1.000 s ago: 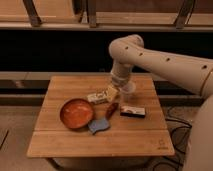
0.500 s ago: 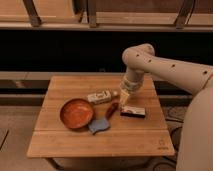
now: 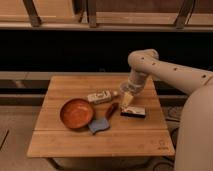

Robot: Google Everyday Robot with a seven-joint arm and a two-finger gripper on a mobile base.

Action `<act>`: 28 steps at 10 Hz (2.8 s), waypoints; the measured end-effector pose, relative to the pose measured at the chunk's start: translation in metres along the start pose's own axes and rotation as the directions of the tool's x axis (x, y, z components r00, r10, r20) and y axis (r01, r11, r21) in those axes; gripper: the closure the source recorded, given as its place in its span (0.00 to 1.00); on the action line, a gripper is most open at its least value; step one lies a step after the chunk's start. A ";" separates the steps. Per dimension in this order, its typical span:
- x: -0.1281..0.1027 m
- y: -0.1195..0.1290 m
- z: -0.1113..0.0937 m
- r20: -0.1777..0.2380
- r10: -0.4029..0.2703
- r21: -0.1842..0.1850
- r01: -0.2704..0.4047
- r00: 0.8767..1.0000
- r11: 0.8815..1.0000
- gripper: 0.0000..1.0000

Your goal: Place the eraser in the ceramic cup

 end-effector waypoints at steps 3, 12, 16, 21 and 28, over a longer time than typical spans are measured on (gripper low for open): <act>0.001 -0.001 0.000 0.000 0.002 -0.001 -0.002 1.000 1.000 0.35; -0.004 -0.013 0.012 -0.207 -0.011 0.172 0.047 0.978 0.984 0.35; 0.008 -0.018 0.045 -0.181 -0.045 0.100 0.064 0.982 0.993 0.35; 0.012 -0.044 0.078 -0.028 -0.154 0.024 0.155 0.988 0.988 0.35; 0.036 -0.053 0.118 0.053 -0.243 -0.175 0.249 0.969 0.953 0.35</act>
